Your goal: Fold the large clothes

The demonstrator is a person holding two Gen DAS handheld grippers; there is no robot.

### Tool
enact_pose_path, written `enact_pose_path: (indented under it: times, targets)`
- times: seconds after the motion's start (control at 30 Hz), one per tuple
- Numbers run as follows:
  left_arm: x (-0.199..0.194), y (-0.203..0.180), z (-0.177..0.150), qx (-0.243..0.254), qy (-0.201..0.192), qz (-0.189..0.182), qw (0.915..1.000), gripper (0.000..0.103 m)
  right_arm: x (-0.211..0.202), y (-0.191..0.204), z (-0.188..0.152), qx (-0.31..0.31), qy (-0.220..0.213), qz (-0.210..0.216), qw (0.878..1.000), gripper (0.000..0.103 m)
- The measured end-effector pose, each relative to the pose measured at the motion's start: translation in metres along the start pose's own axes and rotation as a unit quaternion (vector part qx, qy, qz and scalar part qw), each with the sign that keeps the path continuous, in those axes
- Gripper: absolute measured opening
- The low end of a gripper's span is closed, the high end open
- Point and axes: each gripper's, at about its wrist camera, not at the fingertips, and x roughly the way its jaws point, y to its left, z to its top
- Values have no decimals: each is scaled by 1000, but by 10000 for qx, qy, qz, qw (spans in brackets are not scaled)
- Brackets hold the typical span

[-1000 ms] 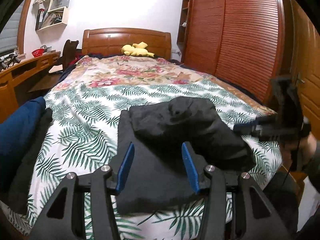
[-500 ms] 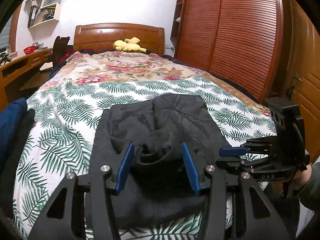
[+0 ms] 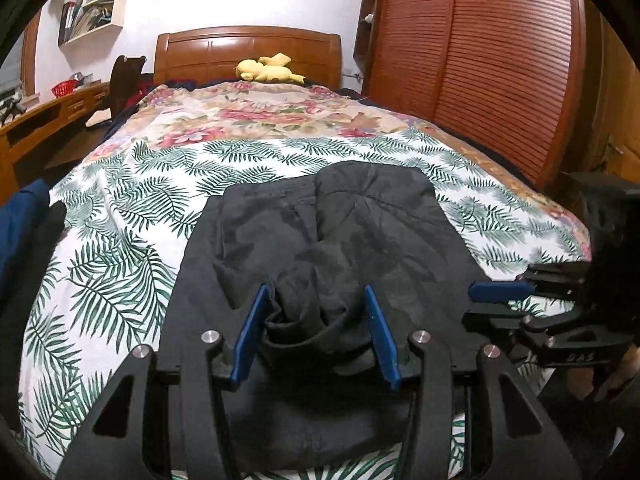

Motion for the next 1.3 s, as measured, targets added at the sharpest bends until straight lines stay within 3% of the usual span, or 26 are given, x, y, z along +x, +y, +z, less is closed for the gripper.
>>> enact_pose_path:
  times: [0.07, 0.13, 0.23, 0.4, 0.57, 0.7, 0.87, 1.13, 1.3]
  targets:
    - [0, -3, 0, 96, -3, -18, 10000, 42, -2, -2, 2, 25, -21, -53, 10000, 40]
    - [1, -6, -1, 163, 41, -95, 9998, 21, -5, -2, 2, 1, -41, -158, 9999, 43]
    - [-3, -8, -1, 218, -14, -138, 9997, 9, -10, -6, 3, -38, -105, -320, 9994, 44]
    - [-31, -1, 4, 148, -425, -153, 9989, 7, -15, -14, 8, 107, -134, -303, 9994, 45]
    - [-64, 31, 6, -121, -822, 120, 9965, 6, -20, -9, 15, -5, -201, -237, 9995, 45]
    - [-72, 63, -3, -381, -678, 398, 9962, 6, -18, 5, 22, -160, -217, -80, 9996, 45]
    - [-67, 71, -16, -342, -433, 648, 9964, 6, 1, 21, 22, -423, -3, -1, 9991, 45]
    - [-55, 78, -27, -315, -178, 717, 9968, 6, 19, 14, 27, -356, 193, 122, 9991, 49]
    - [-52, 79, -31, -308, -90, 700, 9970, 7, 18, -5, 49, -359, -73, -239, 9990, 49]
